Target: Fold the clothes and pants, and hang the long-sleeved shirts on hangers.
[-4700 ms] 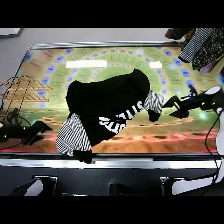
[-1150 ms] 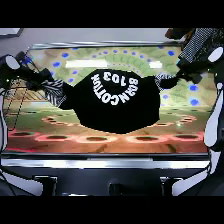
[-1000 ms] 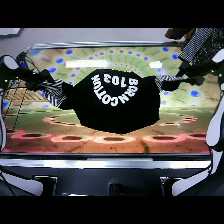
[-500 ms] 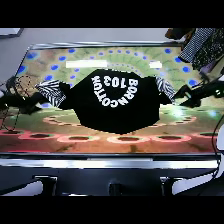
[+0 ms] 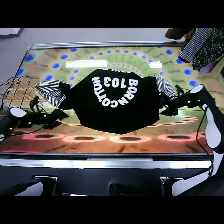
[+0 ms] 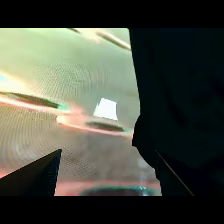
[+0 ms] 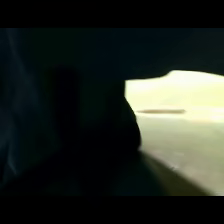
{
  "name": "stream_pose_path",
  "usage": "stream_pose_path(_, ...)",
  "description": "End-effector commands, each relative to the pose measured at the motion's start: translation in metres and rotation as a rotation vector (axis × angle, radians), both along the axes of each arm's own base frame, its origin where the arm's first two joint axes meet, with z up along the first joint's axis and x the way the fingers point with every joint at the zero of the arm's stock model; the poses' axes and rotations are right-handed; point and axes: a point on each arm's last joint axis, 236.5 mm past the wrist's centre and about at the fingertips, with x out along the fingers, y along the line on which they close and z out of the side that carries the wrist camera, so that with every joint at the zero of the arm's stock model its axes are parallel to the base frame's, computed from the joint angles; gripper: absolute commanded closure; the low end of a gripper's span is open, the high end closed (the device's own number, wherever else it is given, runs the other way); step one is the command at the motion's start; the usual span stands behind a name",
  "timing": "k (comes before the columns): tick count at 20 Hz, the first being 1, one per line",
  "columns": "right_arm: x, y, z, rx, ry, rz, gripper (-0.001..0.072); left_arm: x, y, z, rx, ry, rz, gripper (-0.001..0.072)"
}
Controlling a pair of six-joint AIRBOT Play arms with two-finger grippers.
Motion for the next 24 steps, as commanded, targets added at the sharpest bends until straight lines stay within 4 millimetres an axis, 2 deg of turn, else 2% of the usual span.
stream_pose_path(1,-0.003,0.015,-0.008,0.004,0.015,0.023,0.0589,0.001,-0.02,-0.008,-0.004,-0.008,-0.028,0.0068)
stream_pose_path(2,-0.004,0.015,-0.005,0.0,0.017,0.024,0.0677,0.0,-0.027,-0.012,-0.006,-0.001,-0.04,0.0068)
stream_pose_path(3,-0.003,0.015,0.0,-0.003,0.006,0.026,0.0687,-0.002,-0.034,-0.017,-0.006,0.008,-0.057,0.0068)
stream_pose_path(7,-0.002,0.014,0.021,-0.013,-0.02,0.011,0.0688,-0.001,-0.056,-0.033,-0.004,0.018,-0.08,0.0068)
stream_pose_path(10,-0.014,0.019,0.026,0.008,0.02,0.037,0.0687,0.01,-0.071,-0.035,-0.033,-0.012,-0.066,0.0069)
stream_pose_path(13,-0.021,0.024,0.029,0.031,0.051,0.043,0.0687,0.008,-0.094,-0.043,-0.078,0.014,-0.081,0.0076)
stream_pose_path(14,-0.023,0.029,0.03,0.041,0.059,0.051,0.0687,0.005,-0.101,-0.045,-0.082,0.023,-0.095,0.0174)
stream_pose_path(15,-0.025,0.037,0.033,0.054,0.063,0.065,0.0687,0.003,-0.107,-0.044,-0.085,0.025,-0.116,0.0484)
stream_pose_path(16,-0.024,0.051,0.042,0.081,0.048,0.078,0.0687,0.004,-0.112,-0.036,-0.092,0.004,-0.152,0.0681)
stream_pose_path(17,-0.016,0.064,0.056,0.112,0.0,0.07,0.0688,0.011,-0.115,-0.022,-0.101,-0.027,-0.178,0.0682)
stream_pose_path(18,-0.001,0.069,0.076,0.131,-0.072,0.047,0.0688,0.026,-0.115,0.002,-0.108,-0.088,-0.195,0.0684)
stream_pose_path(19,0.021,0.07,0.106,0.146,-0.17,0.014,0.0688,0.045,-0.111,0.03,-0.099,-0.164,-0.207,0.0684)
stream_pose_path(20,0.042,0.064,0.14,0.138,-0.267,-0.028,0.0688,0.067,-0.103,0.07,-0.072,-0.265,-0.223,0.0685)
stream_pose_path(21,0.063,0.059,0.185,0.123,-0.384,-0.055,0.0689,0.085,-0.095,0.112,-0.046,-0.36,-0.235,0.0686)
stream_pose_path(23,0.089,0.049,0.284,0.075,-0.635,-0.08,0.0689,0.112,-0.076,0.222,0.019,-0.587,-0.256,0.0685)
stream_pose_path(24,0.092,0.044,0.334,0.051,-0.746,-0.096,0.0689,0.116,-0.068,0.278,0.045,-0.703,-0.258,0.0685)
